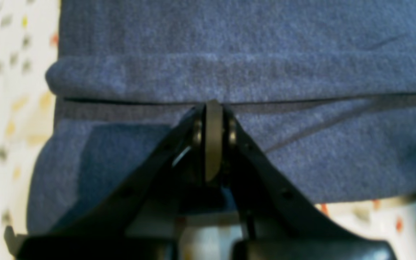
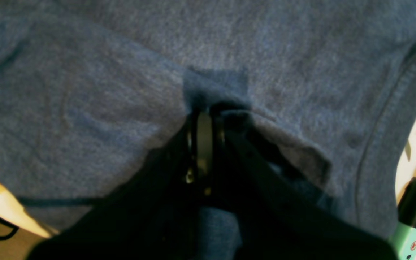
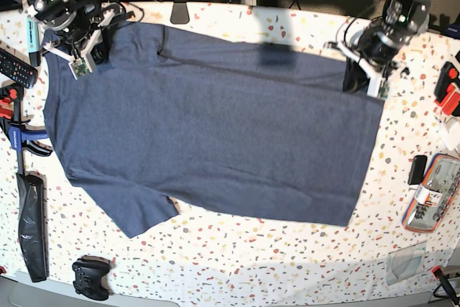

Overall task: Fold the T-shirt properly
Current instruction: 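Pull the shirt edge taut between both grippers, smoothing it flat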

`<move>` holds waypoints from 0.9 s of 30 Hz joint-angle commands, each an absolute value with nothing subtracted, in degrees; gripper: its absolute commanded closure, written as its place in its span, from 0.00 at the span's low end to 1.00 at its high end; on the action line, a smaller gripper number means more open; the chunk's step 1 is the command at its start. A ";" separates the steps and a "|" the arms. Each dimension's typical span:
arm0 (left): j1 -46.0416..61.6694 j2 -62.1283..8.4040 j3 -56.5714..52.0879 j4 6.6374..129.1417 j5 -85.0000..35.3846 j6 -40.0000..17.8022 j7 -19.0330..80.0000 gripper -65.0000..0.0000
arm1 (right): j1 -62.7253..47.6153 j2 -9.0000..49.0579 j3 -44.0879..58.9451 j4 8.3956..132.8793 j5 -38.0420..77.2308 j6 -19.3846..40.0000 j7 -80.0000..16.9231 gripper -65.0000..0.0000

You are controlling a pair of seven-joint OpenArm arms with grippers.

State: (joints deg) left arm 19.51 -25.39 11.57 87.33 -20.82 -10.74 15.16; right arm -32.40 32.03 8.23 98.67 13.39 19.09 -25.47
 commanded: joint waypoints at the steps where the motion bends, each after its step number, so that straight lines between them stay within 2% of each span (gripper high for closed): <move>1: 23.03 -26.02 10.74 86.48 -18.26 -8.91 28.36 1.00 | -32.51 32.88 8.62 98.80 11.92 18.22 -26.44 1.00; 8: 29.80 -25.65 1.65 93.56 -18.59 -10.63 27.75 1.00 | -32.60 32.84 8.62 98.83 11.99 18.22 -26.39 1.00; 11: 32.42 -25.56 1.19 97.30 -18.68 -12.69 28.49 1.00 | -34.20 32.86 8.62 99.02 11.97 18.22 -26.44 1.00; 15: 34.98 -25.58 1.19 101.36 -18.44 -12.69 28.47 1.00 | -37.06 32.86 9.06 99.04 11.92 18.22 -26.33 1.00; 23: 34.65 -25.58 1.15 103.96 -17.85 -12.67 26.46 1.00 | -38.24 32.86 12.38 99.24 12.29 18.20 -26.41 1.00; 25: 33.95 -25.58 1.15 104.14 -17.85 -12.64 25.19 1.00 | -38.13 32.88 13.47 100.20 13.39 18.09 -29.21 1.00; 26: 33.52 -25.58 1.15 104.27 -17.85 -12.69 25.15 1.00 | -38.09 32.88 14.00 100.88 14.57 18.09 -30.76 0.90; 27: 32.99 -25.58 1.15 104.31 -17.85 -12.67 25.19 0.93 | -37.91 32.91 14.61 101.71 15.88 18.09 -31.64 0.77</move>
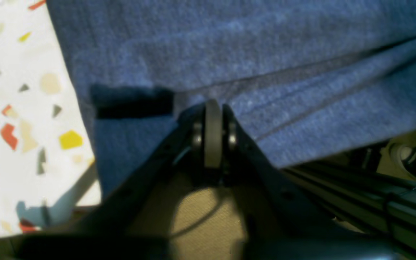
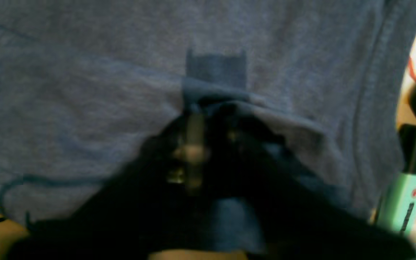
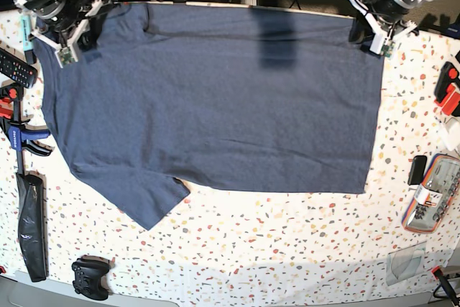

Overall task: Fold the T-shirt properly
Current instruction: 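Pull the shirt edge taut between both grippers, smoothing it flat, then release the edge and move both grippers to the shirt's opposite corners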

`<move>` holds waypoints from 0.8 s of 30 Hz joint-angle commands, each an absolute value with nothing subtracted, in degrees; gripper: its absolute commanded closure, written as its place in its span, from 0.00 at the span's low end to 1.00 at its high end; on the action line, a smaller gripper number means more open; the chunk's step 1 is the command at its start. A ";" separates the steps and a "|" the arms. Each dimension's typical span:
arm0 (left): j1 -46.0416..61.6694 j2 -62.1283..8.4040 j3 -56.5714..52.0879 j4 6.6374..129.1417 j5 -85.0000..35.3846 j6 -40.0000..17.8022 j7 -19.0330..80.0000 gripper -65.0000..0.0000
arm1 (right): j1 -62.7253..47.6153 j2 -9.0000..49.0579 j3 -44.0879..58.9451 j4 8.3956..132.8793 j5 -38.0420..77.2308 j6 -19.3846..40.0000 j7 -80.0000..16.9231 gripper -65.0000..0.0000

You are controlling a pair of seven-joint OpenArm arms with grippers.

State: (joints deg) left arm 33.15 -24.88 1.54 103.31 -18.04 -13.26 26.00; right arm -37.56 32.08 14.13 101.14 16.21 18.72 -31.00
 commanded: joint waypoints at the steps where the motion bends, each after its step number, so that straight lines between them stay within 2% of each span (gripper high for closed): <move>1: 32.40 -25.58 1.15 104.31 -17.87 -12.67 25.21 0.82 | -37.95 32.88 15.33 102.59 17.23 18.09 -31.83 0.64; 3: 31.16 -25.58 1.15 104.36 -17.85 -12.64 25.23 0.61 | -37.95 32.91 16.73 104.44 19.16 18.15 -31.79 0.48; 5: 30.00 -25.61 1.15 104.38 -17.80 -12.64 25.74 0.54 | -37.95 32.91 18.11 106.52 19.99 18.22 -31.77 0.47; 10: 27.55 -25.89 0.73 108.01 -14.74 -12.64 31.77 0.54 | -37.91 32.88 22.61 111.77 20.05 18.20 -31.94 0.47; 15: 26.17 -25.89 -3.11 113.32 -14.61 -12.62 30.24 0.54 | -35.86 33.01 26.22 112.71 25.82 18.22 -33.12 0.47; 20: 20.08 -25.87 -5.32 111.94 -16.88 -12.62 28.51 0.54 | -31.20 32.99 26.24 112.68 29.65 18.28 -36.34 0.47; 24: 12.12 -25.06 -5.19 105.45 -19.88 -12.67 28.69 0.54 | -27.27 32.86 26.13 112.57 30.89 18.59 -39.90 0.47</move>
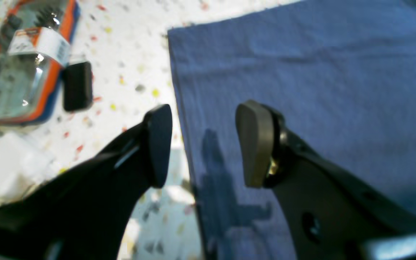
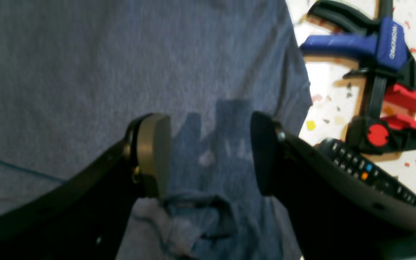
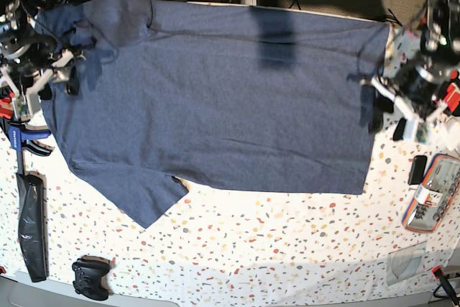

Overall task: Fold the T-shirt properly
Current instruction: 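Release the edge and move both grippers to the shirt's opposite corners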

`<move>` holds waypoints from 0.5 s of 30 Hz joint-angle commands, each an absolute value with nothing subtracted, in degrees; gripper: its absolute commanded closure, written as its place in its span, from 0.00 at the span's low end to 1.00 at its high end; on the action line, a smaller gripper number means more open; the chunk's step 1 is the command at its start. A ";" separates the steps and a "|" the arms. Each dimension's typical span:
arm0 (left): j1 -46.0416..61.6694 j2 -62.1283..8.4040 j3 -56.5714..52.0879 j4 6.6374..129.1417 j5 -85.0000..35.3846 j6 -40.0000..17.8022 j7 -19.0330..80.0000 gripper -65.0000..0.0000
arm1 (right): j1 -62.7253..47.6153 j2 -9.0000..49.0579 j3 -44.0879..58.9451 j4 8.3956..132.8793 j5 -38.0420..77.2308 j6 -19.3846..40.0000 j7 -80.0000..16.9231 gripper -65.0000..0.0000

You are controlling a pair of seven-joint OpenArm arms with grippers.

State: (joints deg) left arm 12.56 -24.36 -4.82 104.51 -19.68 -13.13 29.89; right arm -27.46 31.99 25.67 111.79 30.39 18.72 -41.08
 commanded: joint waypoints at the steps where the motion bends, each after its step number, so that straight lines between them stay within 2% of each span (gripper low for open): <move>1: 9.82 -24.58 -5.19 102.96 -20.25 -12.71 28.73 0.54 | -26.52 32.86 26.13 112.44 30.87 18.63 -40.27 0.47; 6: -3.20 -21.80 -5.19 87.35 -23.24 -19.46 30.57 0.54 | -23.11 32.86 26.13 110.83 30.72 19.88 -41.43 0.47; 11: -17.45 -20.03 -5.19 67.24 -25.23 -21.21 33.08 0.54 | -21.45 32.86 26.13 109.32 30.68 20.91 -43.68 0.47; 15: -27.70 -19.53 -5.21 50.13 -26.20 -26.72 33.65 0.54 | -21.43 32.88 26.13 109.32 30.68 21.04 -43.77 0.47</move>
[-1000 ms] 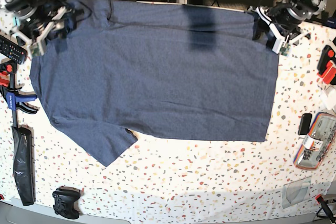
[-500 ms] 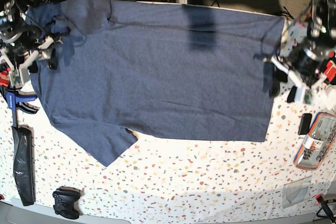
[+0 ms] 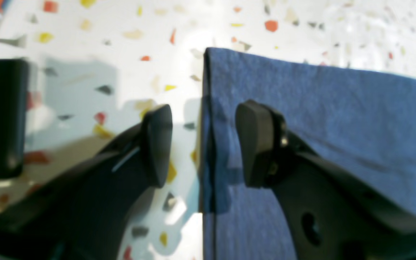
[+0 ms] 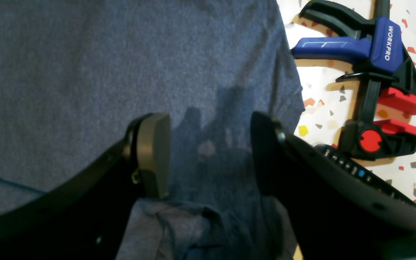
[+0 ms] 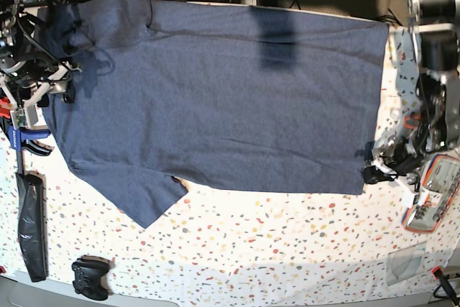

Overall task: Fold the T-shirt properly
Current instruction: 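Release the edge and move both grippers to the shirt's opposite corners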

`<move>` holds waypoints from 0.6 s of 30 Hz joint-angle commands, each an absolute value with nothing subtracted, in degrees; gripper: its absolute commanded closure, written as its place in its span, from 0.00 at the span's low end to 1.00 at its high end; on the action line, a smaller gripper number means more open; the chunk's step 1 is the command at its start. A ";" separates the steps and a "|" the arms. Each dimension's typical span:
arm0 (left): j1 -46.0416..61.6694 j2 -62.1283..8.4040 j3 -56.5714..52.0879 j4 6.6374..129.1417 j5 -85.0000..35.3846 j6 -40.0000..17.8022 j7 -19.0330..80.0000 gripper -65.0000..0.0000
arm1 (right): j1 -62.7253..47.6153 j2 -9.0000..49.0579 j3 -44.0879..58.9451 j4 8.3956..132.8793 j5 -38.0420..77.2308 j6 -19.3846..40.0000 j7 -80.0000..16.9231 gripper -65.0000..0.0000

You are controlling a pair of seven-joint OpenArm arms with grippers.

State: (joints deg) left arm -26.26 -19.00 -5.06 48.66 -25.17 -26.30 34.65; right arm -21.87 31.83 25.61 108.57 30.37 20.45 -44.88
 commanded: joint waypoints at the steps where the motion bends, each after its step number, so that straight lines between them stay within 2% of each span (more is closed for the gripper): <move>1: -30.06 -19.49 -5.19 45.98 -26.02 -27.42 33.52 0.54 | -21.43 32.86 26.13 109.32 30.68 21.06 -43.77 0.47; 4: -36.75 -19.16 -5.19 33.32 -25.26 -30.68 31.99 0.54 | -21.43 32.86 26.13 109.32 30.65 21.06 -43.79 0.47; 10: -45.63 -18.00 -5.19 12.73 -15.27 -34.48 23.55 0.54 | -21.43 32.86 26.13 109.32 30.65 21.04 -44.01 0.47; 13: -46.35 -17.10 -5.21 9.13 -13.80 -40.00 24.27 0.54 | -21.23 32.86 26.13 109.32 30.57 21.04 -43.97 0.47; 18: -45.71 -15.77 -5.21 9.04 -13.93 -40.00 30.48 0.55 | -20.64 32.88 26.13 109.32 30.04 21.04 -43.94 0.47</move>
